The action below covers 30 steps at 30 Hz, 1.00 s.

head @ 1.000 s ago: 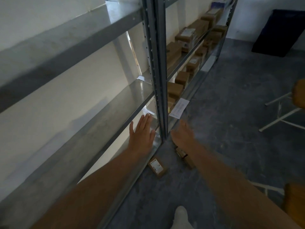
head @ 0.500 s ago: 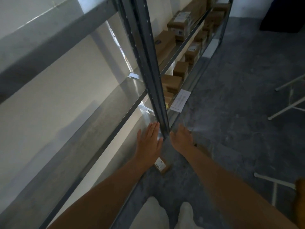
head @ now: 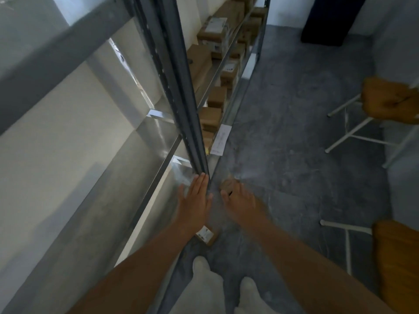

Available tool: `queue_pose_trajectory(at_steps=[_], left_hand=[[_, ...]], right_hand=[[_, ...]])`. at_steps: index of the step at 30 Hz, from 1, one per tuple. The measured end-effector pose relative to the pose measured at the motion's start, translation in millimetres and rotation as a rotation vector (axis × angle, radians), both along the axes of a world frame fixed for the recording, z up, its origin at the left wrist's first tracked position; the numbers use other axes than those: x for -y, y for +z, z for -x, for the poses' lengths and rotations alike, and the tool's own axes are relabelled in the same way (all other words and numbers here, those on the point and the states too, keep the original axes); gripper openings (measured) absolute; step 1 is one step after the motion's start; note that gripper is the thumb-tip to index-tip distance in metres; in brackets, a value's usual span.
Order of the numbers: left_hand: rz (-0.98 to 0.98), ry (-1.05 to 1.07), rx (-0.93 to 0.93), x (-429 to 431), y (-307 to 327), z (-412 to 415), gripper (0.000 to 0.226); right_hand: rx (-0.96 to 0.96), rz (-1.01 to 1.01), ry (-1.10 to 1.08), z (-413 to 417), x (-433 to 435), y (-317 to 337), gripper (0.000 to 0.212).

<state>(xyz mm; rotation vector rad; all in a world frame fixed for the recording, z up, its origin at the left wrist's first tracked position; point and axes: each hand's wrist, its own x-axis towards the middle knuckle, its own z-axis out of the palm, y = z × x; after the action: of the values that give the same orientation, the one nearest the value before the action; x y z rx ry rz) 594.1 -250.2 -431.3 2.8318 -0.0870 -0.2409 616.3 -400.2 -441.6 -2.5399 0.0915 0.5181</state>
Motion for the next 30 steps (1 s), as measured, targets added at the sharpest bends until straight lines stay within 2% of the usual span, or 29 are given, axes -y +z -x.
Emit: queue_pose_trajectory(at_steps=[5, 9, 11, 19, 30], left_hand=[[0.054, 0.022, -0.055, -25, -10, -24, 0.057], [0.076, -0.013, -0.098, -43, -30, -27, 0.057], [0.084, -0.023, -0.137, -49, -40, -25, 0.057], [0.054, -0.057, -0.286, -71, -70, -11, 0.056], [0.023, 0.059, -0.347, -49, -160, 20, 0.052]], right_hand=[[-0.017, 0.049, 0.04, -19, -20, 1, 0.049], [-0.107, 0.121, -0.009, -17, -40, -3, 0.055], [-0.145, 0.16, 0.036, -11, -48, -11, 0.055], [-0.21, 0.027, -0.118, 9, -58, -43, 0.063], [-0.367, 0.059, -0.089, 10, -38, -149, 0.062]])
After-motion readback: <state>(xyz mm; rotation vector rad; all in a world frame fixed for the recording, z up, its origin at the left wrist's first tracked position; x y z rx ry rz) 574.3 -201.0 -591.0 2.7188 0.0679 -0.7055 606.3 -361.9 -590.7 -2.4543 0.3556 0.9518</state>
